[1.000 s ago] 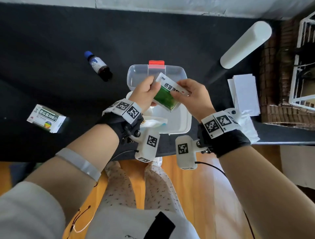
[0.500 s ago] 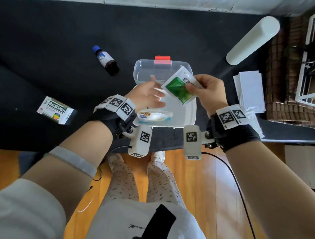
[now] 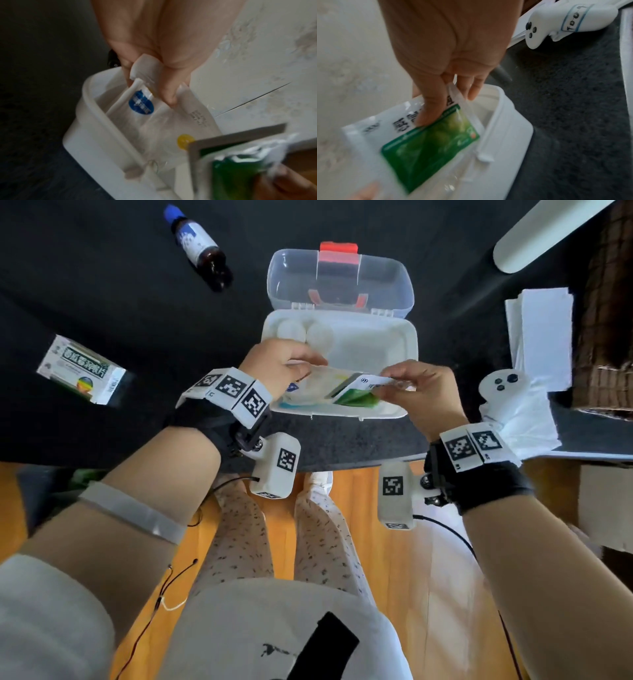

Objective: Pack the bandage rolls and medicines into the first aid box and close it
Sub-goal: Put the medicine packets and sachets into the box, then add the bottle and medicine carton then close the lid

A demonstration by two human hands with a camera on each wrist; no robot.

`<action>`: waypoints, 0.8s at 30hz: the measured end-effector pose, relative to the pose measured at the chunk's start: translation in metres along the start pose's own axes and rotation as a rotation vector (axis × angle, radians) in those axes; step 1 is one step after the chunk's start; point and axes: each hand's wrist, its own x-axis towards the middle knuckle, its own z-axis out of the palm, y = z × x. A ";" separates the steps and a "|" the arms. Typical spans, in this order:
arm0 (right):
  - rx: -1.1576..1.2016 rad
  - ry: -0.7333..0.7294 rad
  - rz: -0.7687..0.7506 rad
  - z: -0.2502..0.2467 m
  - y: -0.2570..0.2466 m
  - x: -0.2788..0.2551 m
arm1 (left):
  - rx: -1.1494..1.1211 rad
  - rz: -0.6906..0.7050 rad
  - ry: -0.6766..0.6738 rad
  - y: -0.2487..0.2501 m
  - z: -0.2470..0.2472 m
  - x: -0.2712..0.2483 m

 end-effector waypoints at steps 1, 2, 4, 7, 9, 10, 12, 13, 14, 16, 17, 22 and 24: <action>-0.108 0.018 -0.014 0.004 0.002 -0.001 | 0.008 0.020 0.006 -0.001 0.001 -0.001; -0.189 0.030 -0.029 0.009 0.002 -0.003 | 0.013 0.033 0.005 -0.001 0.001 -0.002; -0.332 0.031 -0.078 0.017 0.000 -0.006 | 0.012 0.037 -0.004 -0.002 0.001 -0.004; -0.510 -0.038 -0.082 0.025 -0.004 -0.007 | -0.005 0.033 -0.024 -0.001 0.000 -0.004; -0.571 -0.074 -0.031 0.030 -0.006 -0.004 | -0.002 0.030 -0.028 0.000 0.000 -0.005; -0.593 -0.092 0.012 0.032 -0.007 -0.002 | -0.001 0.029 -0.028 0.000 0.000 -0.004; -0.615 -0.153 0.112 0.036 -0.009 0.002 | 0.004 0.028 -0.027 -0.001 0.000 -0.004; -0.615 -0.193 0.160 0.037 -0.010 0.004 | 0.006 0.024 -0.026 -0.001 0.001 -0.004; -0.615 -0.229 0.198 0.037 -0.011 0.005 | 0.008 0.023 -0.025 -0.001 0.001 -0.005; -0.612 -0.266 0.234 0.037 -0.012 0.007 | 0.010 0.020 -0.023 -0.001 0.001 -0.006; -0.605 -0.272 0.239 0.037 -0.013 0.007 | 0.011 0.019 -0.025 0.000 0.001 -0.007; -0.535 -0.152 0.203 0.032 -0.017 0.003 | -0.021 -0.001 -0.040 0.002 -0.001 -0.006; -0.501 -0.036 0.204 0.029 -0.025 0.005 | -0.102 -0.016 -0.117 0.002 -0.006 -0.005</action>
